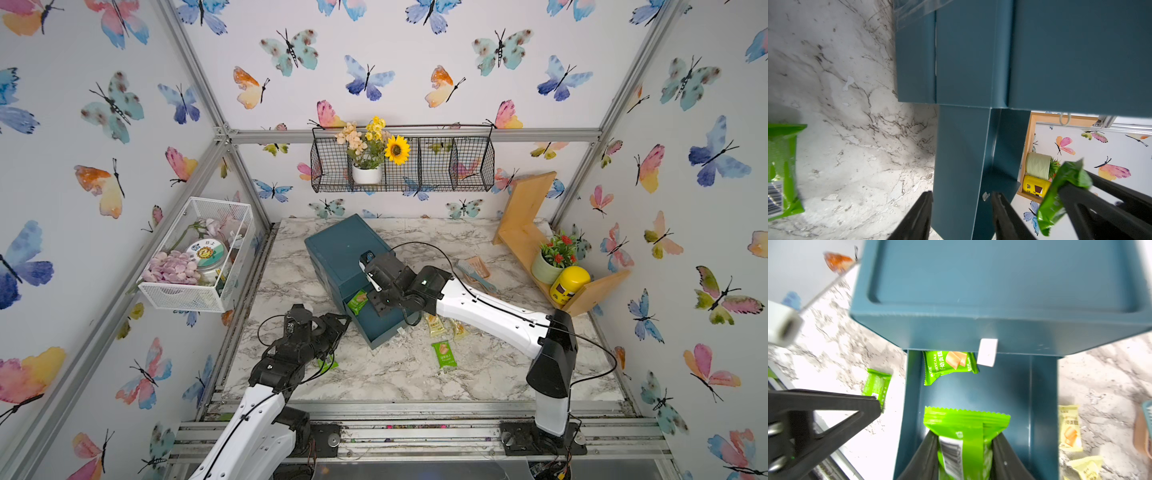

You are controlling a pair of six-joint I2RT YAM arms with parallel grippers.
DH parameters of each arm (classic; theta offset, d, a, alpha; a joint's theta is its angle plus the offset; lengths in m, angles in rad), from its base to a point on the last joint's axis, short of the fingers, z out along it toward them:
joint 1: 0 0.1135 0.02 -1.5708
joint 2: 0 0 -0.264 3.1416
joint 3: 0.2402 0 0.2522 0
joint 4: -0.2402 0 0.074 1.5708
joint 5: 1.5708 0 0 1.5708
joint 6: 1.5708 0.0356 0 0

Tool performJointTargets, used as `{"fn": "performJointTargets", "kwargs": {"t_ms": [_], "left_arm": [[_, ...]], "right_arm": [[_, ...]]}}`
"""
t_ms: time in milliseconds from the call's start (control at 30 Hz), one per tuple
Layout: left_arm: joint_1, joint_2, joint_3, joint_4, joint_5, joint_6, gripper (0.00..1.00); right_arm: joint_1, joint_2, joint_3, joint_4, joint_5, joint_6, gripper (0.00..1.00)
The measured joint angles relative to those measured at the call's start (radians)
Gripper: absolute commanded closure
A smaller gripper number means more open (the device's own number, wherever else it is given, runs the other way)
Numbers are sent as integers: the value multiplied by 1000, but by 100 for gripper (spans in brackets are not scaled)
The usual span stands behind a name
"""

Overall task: Take the cookies out of the drawer
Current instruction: Place the cookie at the center of the board.

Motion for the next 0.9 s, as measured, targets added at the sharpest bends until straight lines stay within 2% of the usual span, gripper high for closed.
{"fn": "performJointTargets", "kwargs": {"t_ms": [133,400,633,733,900], "left_arm": [[0,0,0,0,-1,2,49],[2,-14,0,0,-14,4,49],[6,-16,0,0,-18,5,49],[6,-16,0,0,-19,8,49],[7,-16,3,0,-22,12,49]], "right_arm": [[0,-123,-110,0,32,44,68],[0,-404,-518,18,58,215,68],[-15,-564,-857,50,66,322,68],[-62,-594,-959,76,66,322,69],[-214,-603,-1080,154,44,284,69]]}}
